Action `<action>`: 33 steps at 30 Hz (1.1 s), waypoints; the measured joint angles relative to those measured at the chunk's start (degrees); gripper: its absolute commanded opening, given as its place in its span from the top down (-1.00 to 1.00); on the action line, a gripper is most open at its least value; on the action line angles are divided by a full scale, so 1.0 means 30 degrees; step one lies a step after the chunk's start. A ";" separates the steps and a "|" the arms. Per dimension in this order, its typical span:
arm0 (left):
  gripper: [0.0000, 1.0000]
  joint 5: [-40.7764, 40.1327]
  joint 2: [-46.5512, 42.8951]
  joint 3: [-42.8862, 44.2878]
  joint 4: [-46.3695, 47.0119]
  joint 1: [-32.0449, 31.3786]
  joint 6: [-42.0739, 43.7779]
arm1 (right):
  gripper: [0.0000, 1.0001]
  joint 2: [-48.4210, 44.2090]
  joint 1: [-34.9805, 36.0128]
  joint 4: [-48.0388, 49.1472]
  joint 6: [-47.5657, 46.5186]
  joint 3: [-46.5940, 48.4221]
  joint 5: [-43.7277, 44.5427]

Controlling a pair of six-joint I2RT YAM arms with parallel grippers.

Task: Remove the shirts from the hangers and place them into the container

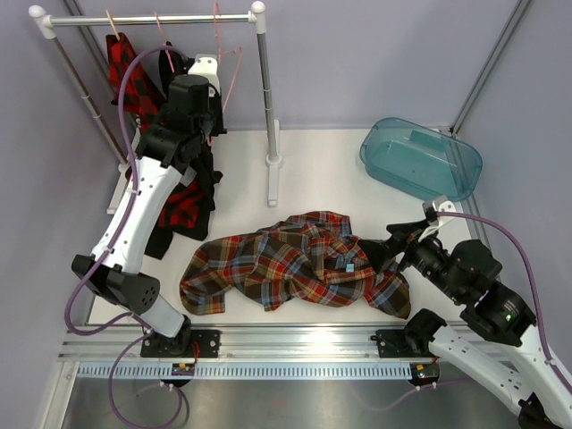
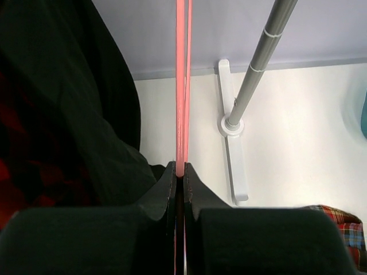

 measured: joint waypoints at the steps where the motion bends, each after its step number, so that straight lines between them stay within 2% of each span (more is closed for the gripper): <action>1: 0.99 0.0102 0.0117 -0.0058 0.0015 0.0007 -0.0102 | -0.99 0.0015 0.0000 0.0000 0.0000 -0.0029 0.0000; 2: 0.92 0.0182 0.0146 -0.0219 0.0044 0.0029 -0.0204 | -0.99 0.0044 0.0000 0.0007 0.0000 -0.0051 0.0007; 3: 0.66 0.0233 0.0146 -0.0350 0.0015 0.0044 -0.0306 | -0.99 0.0087 0.0000 0.0007 0.0000 -0.0066 0.0007; 6: 0.30 0.0364 0.0146 -0.0539 0.0087 0.0124 -0.0568 | -0.99 0.0408 0.0000 0.0007 0.0007 -0.0095 0.0022; 7: 0.03 0.0408 0.0138 -0.0539 0.0102 0.0146 -0.0619 | -0.99 0.0568 0.0000 0.0007 0.0007 -0.0102 0.0022; 9: -0.19 0.0466 0.0051 -0.0546 0.0131 0.0182 -0.0772 | -0.99 0.1049 0.0000 0.0000 0.0058 -0.0102 0.0051; 10: -0.50 0.0488 -0.0029 -0.0554 0.0138 0.0182 -0.0794 | -0.99 0.1348 0.0000 -0.0015 0.0095 -0.0102 0.0080; 14: -0.98 0.0568 -0.1137 -0.1107 0.0299 0.0182 -0.0867 | -0.99 0.3147 0.0000 0.0007 0.0299 -0.0102 0.0124; 23: -0.98 0.0495 -0.7380 -0.4983 0.0765 0.0182 -0.0729 | -0.99 1.0943 0.0546 0.0721 0.0874 0.0087 0.0044; 27: -0.98 0.0459 -1.1030 -0.8779 0.1690 0.0182 -0.0736 | -0.99 1.4477 0.2528 0.1020 0.1078 0.0801 0.0423; 33: -0.98 0.0066 -1.5132 -1.5191 0.3993 0.0204 -0.0576 | -0.99 1.8695 0.5632 0.1341 0.1005 0.4401 0.1698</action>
